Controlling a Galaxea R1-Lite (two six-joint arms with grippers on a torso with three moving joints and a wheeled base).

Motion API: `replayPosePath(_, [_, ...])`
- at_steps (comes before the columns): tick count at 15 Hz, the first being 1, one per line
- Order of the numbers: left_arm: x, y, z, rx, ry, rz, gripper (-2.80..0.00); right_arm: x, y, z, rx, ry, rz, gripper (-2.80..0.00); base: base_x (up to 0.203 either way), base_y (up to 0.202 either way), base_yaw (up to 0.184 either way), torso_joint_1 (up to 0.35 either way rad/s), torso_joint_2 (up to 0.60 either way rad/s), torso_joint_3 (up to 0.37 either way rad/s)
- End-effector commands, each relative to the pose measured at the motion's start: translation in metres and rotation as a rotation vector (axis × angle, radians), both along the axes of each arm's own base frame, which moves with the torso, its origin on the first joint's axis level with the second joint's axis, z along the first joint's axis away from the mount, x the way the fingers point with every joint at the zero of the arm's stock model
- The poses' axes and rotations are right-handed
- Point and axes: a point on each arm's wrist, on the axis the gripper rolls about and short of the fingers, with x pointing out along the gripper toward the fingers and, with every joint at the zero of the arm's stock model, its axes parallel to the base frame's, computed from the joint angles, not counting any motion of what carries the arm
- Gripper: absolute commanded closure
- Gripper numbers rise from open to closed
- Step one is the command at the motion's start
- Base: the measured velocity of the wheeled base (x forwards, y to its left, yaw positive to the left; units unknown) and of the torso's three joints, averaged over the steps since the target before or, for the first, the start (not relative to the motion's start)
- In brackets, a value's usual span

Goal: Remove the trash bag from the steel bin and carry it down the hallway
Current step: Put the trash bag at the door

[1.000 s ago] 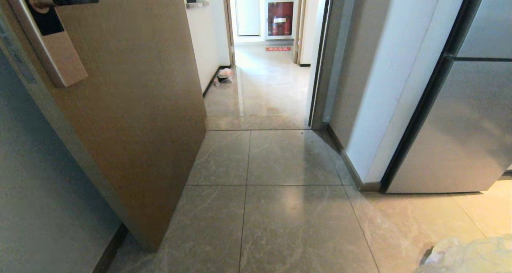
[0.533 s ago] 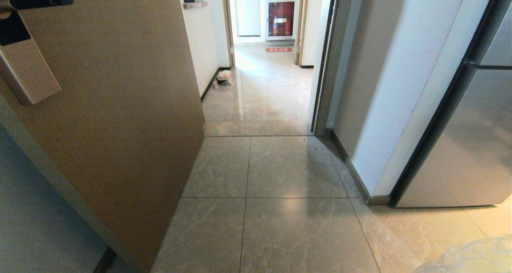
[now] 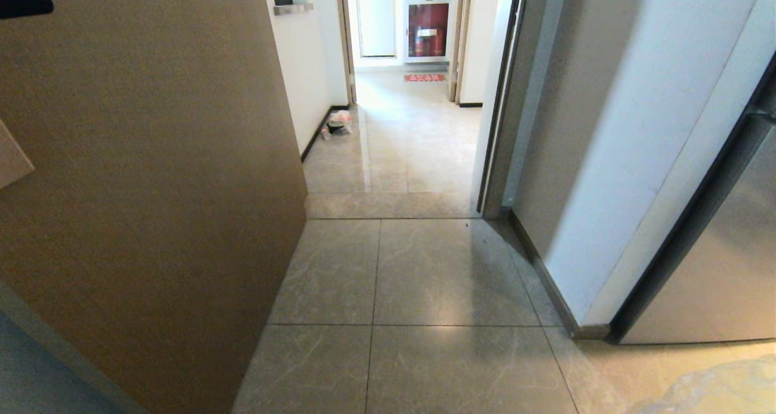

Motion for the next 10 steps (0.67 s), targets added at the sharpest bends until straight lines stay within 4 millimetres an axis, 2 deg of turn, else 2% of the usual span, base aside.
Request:
replayPosePath(1, [0.0,0.0,-0.0001,0.0,0.001,0.001,0.0,0.0003,0.0,-0.0007,0.001,0.004,0.0,0.0,0.192,0.0,0.002,0.003,0.0,0.002])
replayPosePath(10, [0.0,0.0,-0.0001,0.0,0.001,0.001,0.0,0.0002,0.0,-0.0008,0.001,0.002,0.0,0.0,0.19,0.0,0.001,0.002,0.0,0.003])
